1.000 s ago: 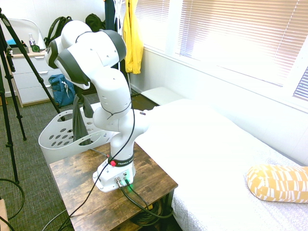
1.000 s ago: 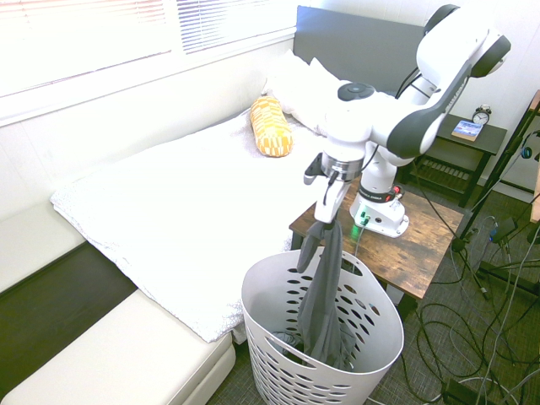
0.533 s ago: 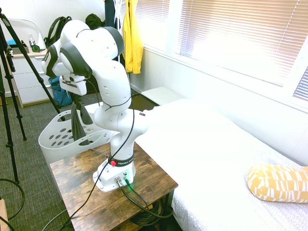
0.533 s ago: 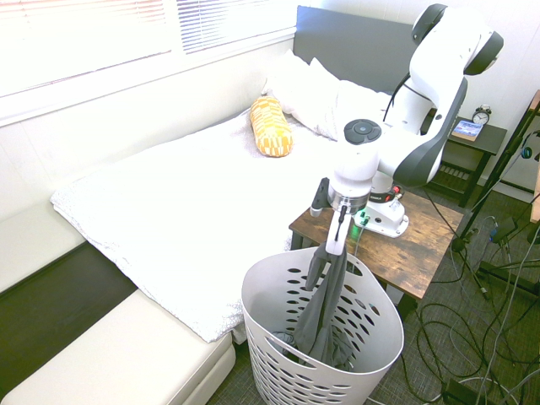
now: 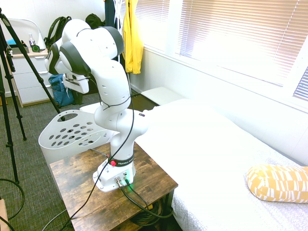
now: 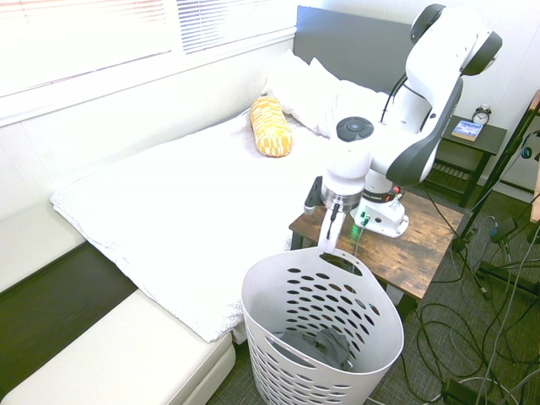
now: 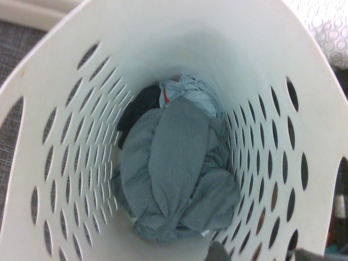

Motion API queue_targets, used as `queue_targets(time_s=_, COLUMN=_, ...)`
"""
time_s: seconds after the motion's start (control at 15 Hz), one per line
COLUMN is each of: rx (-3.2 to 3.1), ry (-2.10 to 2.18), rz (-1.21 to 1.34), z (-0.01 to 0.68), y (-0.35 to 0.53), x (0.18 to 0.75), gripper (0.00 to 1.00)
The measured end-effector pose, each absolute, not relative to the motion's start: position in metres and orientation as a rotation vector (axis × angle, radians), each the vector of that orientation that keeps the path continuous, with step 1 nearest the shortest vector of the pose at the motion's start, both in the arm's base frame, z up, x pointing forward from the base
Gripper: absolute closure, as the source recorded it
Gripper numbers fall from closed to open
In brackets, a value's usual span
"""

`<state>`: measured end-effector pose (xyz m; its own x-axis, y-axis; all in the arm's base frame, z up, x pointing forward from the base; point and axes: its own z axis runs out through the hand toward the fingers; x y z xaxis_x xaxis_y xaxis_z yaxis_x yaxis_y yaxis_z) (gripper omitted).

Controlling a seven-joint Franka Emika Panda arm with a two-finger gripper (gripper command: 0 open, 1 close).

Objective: Put my clothes in the laundry bag

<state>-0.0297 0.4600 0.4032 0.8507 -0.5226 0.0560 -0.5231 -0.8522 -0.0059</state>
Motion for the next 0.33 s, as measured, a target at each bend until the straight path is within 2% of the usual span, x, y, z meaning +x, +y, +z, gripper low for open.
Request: queue_targets(time_s=0.33, rx=2.971, ry=-1.034, rz=0.054, z=0.434, y=0.435, x=0.097, gripper=0.00)
